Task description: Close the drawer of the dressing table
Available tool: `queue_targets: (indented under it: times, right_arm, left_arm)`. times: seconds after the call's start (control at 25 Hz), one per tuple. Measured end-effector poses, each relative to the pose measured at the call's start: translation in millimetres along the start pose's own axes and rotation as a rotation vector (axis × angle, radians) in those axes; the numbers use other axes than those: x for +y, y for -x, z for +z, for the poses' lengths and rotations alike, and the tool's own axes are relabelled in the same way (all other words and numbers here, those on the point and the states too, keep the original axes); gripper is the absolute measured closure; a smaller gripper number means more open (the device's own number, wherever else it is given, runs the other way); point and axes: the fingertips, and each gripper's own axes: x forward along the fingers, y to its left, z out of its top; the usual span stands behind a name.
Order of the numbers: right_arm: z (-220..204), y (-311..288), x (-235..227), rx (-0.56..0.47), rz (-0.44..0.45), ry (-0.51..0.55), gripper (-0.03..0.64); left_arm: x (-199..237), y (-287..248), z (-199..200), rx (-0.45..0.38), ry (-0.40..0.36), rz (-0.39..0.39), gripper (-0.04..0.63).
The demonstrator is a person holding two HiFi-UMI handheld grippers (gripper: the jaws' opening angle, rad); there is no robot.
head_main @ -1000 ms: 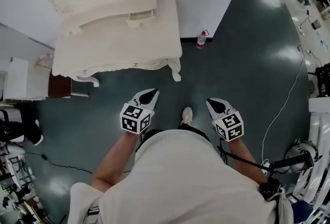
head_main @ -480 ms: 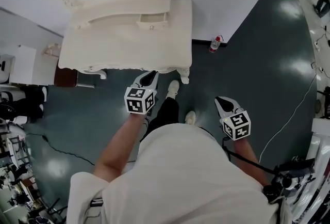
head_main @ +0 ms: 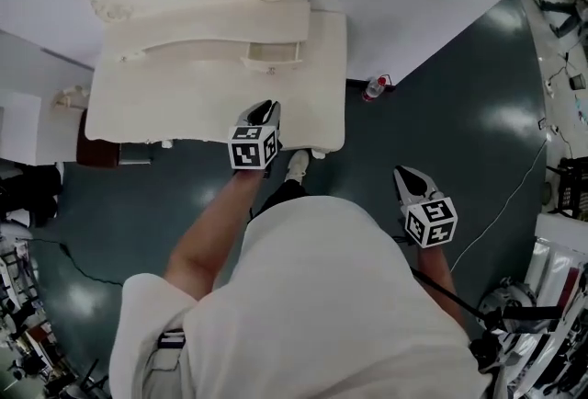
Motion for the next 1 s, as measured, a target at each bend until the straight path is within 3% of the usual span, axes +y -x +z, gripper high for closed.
queue_targets:
  times: [0.48, 1.0]
  right_arm:
    - [29, -46, -7, 0.081, -0.049, -0.046, 0.615]
    - [44, -69, -14, 0.096, -0.081, -0.082, 0.615]
  left_arm:
    - [65, -85, 4, 0.065, 0.112, 0.027, 0.476]
    - [79, -118, 11, 0.101, 0.138, -0.019, 0.473]
